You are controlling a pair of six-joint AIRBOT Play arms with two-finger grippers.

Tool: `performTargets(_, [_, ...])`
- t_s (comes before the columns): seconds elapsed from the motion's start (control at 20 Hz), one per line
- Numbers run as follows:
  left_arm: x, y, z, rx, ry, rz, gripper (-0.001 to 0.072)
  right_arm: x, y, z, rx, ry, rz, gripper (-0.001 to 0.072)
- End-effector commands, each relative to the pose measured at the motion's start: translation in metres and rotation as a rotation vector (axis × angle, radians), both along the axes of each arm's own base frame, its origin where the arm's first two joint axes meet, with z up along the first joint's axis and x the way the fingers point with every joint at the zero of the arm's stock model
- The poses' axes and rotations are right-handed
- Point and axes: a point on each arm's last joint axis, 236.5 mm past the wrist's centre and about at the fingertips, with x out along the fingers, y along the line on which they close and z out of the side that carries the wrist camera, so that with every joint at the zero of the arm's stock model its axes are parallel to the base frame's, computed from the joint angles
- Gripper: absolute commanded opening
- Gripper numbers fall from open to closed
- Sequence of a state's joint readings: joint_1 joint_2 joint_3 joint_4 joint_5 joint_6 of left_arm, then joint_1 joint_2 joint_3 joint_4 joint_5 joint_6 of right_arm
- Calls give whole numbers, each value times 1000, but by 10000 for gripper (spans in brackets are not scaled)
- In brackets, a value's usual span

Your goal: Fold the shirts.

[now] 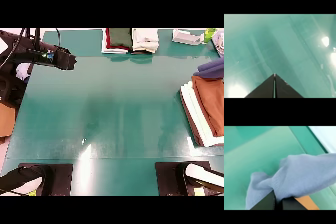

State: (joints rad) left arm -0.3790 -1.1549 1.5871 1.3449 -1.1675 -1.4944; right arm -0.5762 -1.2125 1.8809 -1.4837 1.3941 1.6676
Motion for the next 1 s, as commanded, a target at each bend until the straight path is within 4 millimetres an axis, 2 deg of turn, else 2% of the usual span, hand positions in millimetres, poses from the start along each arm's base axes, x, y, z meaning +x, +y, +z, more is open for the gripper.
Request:
performTargets(0.0, [0,0,-1,3,3,-2,27,-51,-4,-28,9,99,-42,18])
performTargets(0.1, [-1,0,-2,4,6,-4,27,-80,-7,-68,40,186,-64,18])
performTargets(0.3, [-2,0,-3,5,12,-6,27,-139,-2,-180,154,382,-94,18])
performTargets(0.45, [-4,0,-4,9,20,-8,27,-173,10,-239,245,472,-126,21])
performTargets(0.5, [-4,0,-4,9,20,-8,27,-181,10,-250,268,484,-144,74])
performTargets(0.55, [-4,0,-4,9,20,-8,27,-187,9,-256,281,490,-164,363])
performTargets(0.6, [-4,0,-4,9,20,-8,27,-190,5,-255,285,484,-184,556])
performTargets(0.7, [-4,0,-4,9,20,-8,27,-185,-11,-227,241,423,-214,562])
performTargets(0.8, [-4,0,-4,7,21,-9,27,-153,-13,-177,182,284,-172,561])
performTargets(0.85, [-5,-1,-4,2,23,-11,28,-125,0,-150,179,184,-104,560])
performTargets(0.9, [-5,-2,-4,-1,24,-13,28,-97,25,-127,204,93,-11,560])
performTargets(0.95, [-4,-2,-3,-3,20,-12,28,-69,59,-107,235,17,105,559])
